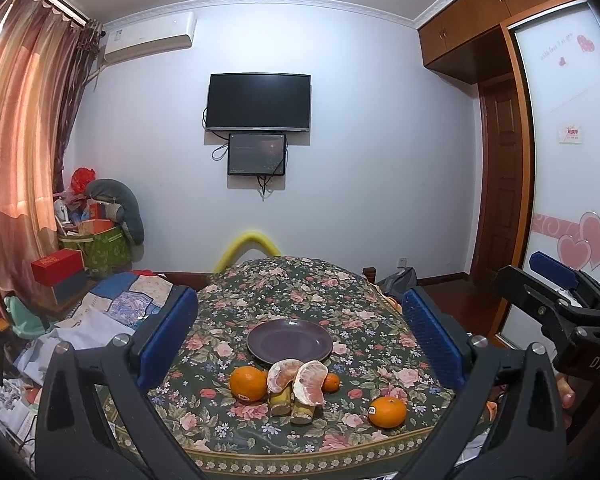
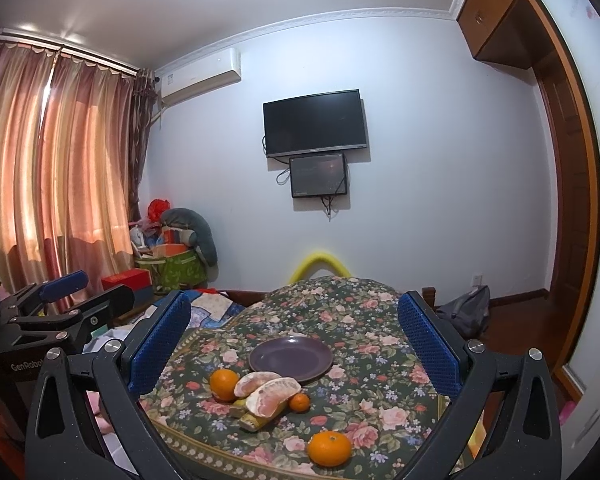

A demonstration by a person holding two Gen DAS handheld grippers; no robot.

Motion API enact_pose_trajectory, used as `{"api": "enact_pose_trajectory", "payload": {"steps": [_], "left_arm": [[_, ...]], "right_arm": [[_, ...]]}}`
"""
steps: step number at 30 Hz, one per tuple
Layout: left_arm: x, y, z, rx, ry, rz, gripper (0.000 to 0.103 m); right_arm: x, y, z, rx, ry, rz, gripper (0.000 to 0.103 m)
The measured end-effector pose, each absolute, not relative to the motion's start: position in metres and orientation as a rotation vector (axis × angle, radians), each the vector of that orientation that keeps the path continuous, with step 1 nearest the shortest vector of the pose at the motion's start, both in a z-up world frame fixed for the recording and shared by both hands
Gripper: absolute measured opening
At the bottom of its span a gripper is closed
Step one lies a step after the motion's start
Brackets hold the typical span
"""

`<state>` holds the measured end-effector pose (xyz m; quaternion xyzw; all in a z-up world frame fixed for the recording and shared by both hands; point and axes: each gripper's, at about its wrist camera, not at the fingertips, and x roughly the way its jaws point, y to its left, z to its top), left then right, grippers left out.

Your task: Organize fruits

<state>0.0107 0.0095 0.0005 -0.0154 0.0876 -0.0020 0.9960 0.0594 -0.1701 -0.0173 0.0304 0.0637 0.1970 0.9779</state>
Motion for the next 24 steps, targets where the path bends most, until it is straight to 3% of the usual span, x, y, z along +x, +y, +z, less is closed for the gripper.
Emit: {"api": "enact_pose_trajectory", "payload": {"steps": [24], "left_arm": [[0.0124,0.0084,-0.0015,-0.027,0.180,-0.005,0.103]], "right_arm": [[0.0608,-0.1709,-0.0191,0.058,0.139,0.394,0.103]]}}
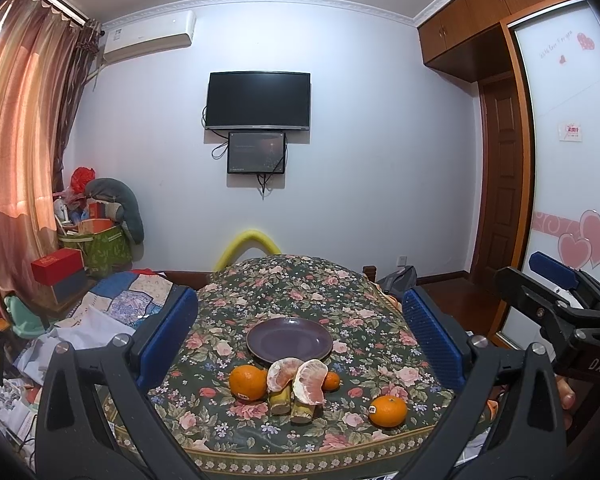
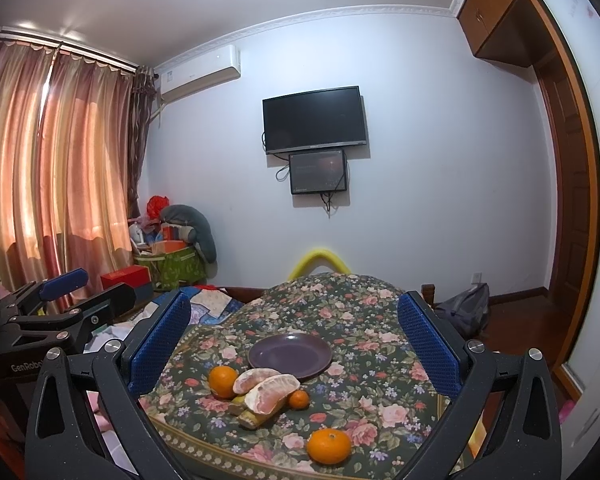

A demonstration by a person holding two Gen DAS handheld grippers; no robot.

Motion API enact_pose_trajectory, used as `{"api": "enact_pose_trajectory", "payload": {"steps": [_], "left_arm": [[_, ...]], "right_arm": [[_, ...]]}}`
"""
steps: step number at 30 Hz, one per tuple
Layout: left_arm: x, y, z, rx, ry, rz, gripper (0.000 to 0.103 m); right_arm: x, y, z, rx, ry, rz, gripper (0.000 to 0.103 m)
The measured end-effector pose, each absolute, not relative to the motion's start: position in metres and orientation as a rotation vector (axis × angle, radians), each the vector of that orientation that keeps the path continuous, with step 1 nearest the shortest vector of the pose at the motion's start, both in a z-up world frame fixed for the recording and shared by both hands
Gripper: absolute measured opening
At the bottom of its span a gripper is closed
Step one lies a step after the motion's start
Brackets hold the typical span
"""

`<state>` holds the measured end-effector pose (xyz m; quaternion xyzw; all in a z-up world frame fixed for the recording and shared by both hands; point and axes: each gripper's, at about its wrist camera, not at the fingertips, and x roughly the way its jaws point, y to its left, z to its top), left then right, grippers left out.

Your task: Organize fruits

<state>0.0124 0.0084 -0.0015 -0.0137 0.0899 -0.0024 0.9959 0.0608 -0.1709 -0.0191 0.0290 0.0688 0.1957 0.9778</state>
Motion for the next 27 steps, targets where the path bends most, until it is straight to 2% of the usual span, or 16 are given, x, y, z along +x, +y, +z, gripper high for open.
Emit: {"api": "enact_pose_trajectory", "payload": {"steps": [18,27], "left_arm": [[0.023,0.013,-0.006,-0.033,0.199,-0.004,0.103],[0.058,0.018,-0.028,-0.033,0.294,-0.015,0.103]], "right_arm": [[0.067,-0.168,-0.021,0.055,0.166,0.390,0.103],[0.099,-0.165,-0.044,0.014,0.276,0.367,0.103]]}}
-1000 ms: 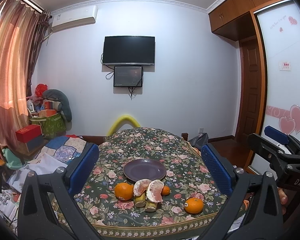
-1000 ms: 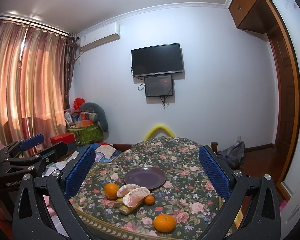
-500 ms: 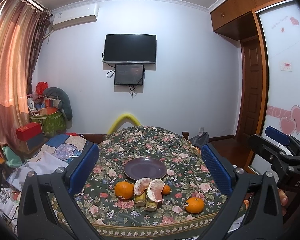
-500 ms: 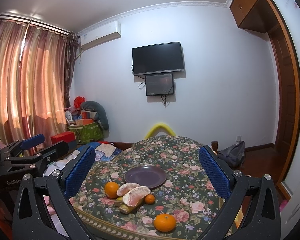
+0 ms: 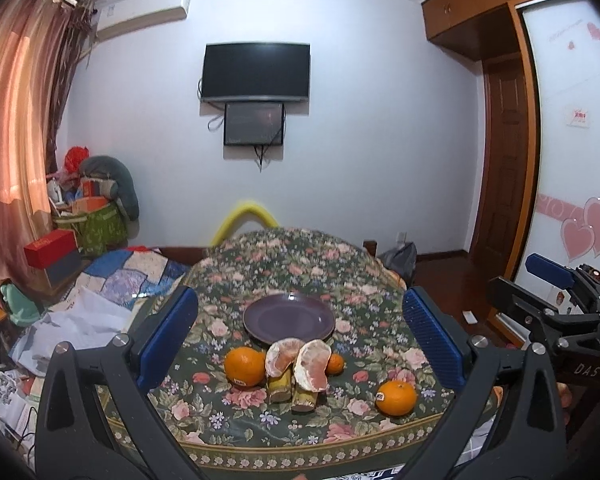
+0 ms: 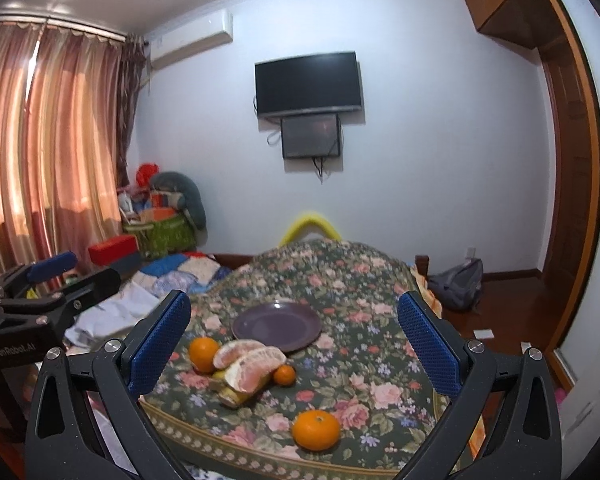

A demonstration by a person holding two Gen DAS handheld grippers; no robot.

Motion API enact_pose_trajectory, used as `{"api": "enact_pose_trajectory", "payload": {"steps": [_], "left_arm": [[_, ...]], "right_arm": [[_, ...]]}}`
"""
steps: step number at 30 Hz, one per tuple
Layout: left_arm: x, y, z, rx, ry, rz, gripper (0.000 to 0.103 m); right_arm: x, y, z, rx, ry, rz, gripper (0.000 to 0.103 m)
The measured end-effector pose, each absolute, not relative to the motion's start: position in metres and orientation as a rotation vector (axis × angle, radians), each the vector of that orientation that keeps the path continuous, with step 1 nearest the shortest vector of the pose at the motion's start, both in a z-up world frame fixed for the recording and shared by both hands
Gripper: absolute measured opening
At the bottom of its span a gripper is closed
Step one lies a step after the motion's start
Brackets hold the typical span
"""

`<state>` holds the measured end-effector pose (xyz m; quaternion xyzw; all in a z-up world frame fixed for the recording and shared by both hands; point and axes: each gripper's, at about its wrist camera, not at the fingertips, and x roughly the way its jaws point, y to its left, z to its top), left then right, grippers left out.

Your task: Organize fruits

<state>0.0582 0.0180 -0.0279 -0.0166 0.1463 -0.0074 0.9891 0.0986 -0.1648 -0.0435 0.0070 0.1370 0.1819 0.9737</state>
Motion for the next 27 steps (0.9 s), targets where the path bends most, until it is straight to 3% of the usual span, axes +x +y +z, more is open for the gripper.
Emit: {"api": "enact_pose_trajectory", "payload": {"steps": [2,6,10,14,17,27], "left_arm": [[0.067,0.020,-0.034,-0.037,0.311,-0.013,0.103],[0.091,0.027,-0.049,-0.049,0.368,-0.006,0.092],[0.119,0.033,-0.069,-0.068,0.455,-0.022,0.084],[0.144,0.034,-0.094,-0.105,0.552,-0.060,0.061],[0.157,0.032,-0.112,-0.127,0.614,-0.080,0.057],[0.180,0.022,-0.155,-0.130,0.750,-0.112,0.057]], "right_arm": [[0.105,-0.166,-0.051,0.010,0.300,0.359,0.103],[0.122,-0.167,-0.067,-0.004,0.360,0.349,0.102],[0.139,-0.164,-0.087,-0.013,0.456,0.369,0.088],[0.159,-0.160,-0.110,0.007,0.580,0.406,0.058],[0.171,-0.158,-0.127,0.021,0.654,0.414,0.057],[0.195,-0.159,-0.177,0.025,0.842,0.407,0.062]]}}
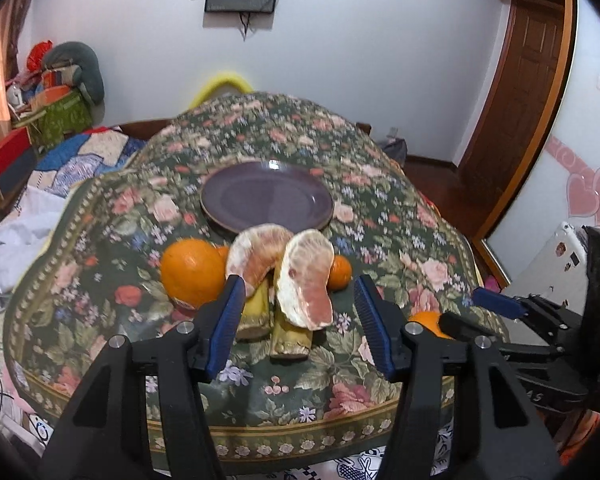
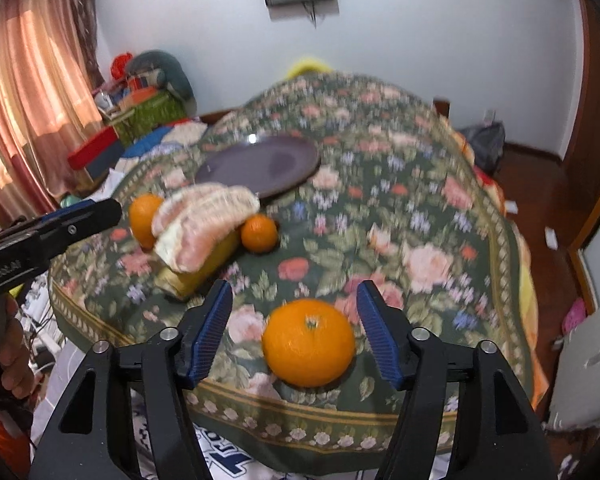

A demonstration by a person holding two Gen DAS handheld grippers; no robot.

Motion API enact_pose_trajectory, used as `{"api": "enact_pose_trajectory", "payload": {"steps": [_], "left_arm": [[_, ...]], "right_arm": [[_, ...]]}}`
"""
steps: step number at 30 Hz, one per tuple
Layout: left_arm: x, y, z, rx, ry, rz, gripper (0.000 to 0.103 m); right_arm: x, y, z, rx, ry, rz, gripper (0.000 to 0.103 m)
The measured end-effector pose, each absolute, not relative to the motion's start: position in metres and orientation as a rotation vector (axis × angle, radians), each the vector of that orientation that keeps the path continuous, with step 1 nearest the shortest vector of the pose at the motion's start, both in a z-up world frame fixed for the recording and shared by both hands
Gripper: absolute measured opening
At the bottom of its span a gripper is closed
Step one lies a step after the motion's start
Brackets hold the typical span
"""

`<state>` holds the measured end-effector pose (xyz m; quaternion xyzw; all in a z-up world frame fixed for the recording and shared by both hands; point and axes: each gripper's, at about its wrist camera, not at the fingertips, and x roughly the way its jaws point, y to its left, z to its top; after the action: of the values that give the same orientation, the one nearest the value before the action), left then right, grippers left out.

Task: Organize fruits
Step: 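Grasp a peeled pomelo segment with the left gripper while the right gripper grasps a large orange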

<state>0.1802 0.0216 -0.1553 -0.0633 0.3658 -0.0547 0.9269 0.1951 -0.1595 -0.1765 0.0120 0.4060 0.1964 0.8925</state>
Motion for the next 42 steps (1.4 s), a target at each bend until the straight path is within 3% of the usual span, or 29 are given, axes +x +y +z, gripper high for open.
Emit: {"api": "enact_pose_trajectory", "payload": {"steps": [8,21,42], "left_arm": [[0.193,0.020,-0.178,-0.140,0.822,-0.122,0.057],[0.211,0.021,-0.206,-0.141,0.906,-0.112,0.059],[0.268,-0.008,-0.218,0.013,0.952,-0.087,0.062]], "right_arm": [[0.208,-0.158,-0.210,0.043,0.963,0.402,0.062],[0.213,-0.157,-0.225,0.030,1.007,0.422,0.064],[0.242,-0.176,-0.189,0.092,0.869,0.429,0.063]]}}
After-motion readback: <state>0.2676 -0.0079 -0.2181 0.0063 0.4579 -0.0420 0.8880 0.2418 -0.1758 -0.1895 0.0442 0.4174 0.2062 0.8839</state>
